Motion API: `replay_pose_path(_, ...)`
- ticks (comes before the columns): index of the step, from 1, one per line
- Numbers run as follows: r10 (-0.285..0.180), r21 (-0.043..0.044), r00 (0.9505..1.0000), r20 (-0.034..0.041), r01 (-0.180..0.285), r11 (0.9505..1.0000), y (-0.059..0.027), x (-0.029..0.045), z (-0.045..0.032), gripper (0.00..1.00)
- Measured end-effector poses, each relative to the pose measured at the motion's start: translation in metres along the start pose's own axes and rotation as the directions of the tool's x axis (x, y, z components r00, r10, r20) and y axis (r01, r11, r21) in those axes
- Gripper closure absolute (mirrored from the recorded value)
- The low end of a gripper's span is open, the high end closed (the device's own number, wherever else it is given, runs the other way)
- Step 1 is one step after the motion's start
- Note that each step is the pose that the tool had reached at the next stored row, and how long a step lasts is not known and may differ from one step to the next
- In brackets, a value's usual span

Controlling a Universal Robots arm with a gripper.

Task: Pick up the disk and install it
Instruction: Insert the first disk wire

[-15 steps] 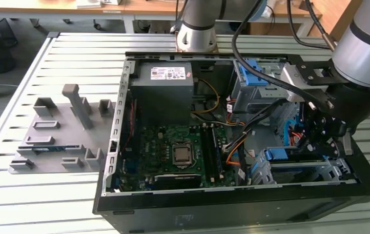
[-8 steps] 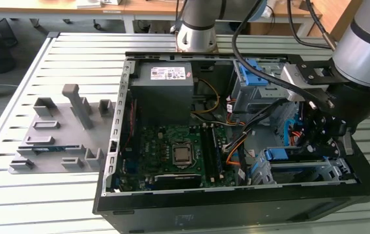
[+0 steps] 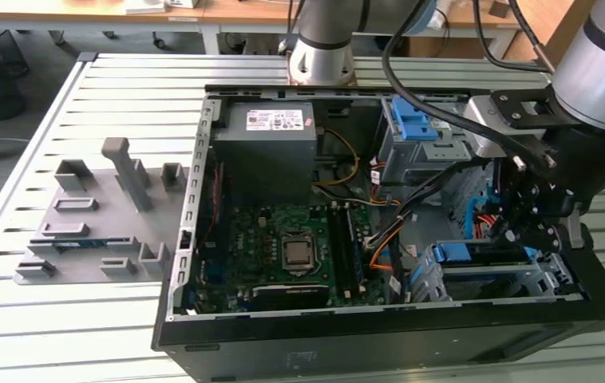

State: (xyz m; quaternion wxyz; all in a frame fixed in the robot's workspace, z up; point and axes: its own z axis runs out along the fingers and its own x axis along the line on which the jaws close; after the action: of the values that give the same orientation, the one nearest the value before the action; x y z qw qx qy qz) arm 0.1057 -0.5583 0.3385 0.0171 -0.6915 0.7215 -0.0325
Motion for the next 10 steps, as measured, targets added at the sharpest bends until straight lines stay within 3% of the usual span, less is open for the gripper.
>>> replay_pose_path(1,0.000,-0.0004,1.0000,0.0000,0.000,1.0000,-0.0002,0.0000,0.0000,0.78)
replay_pose_path(3,0.000,-0.0015,1.0000,-0.0004,0.000,1.0000,-0.0009,-0.0001,-0.0002,0.89)
replay_pose_path(10,0.000,-0.0057,1.0000,-0.0005,0.000,1.0000,-0.0074,-0.0004,0.0002,0.89)
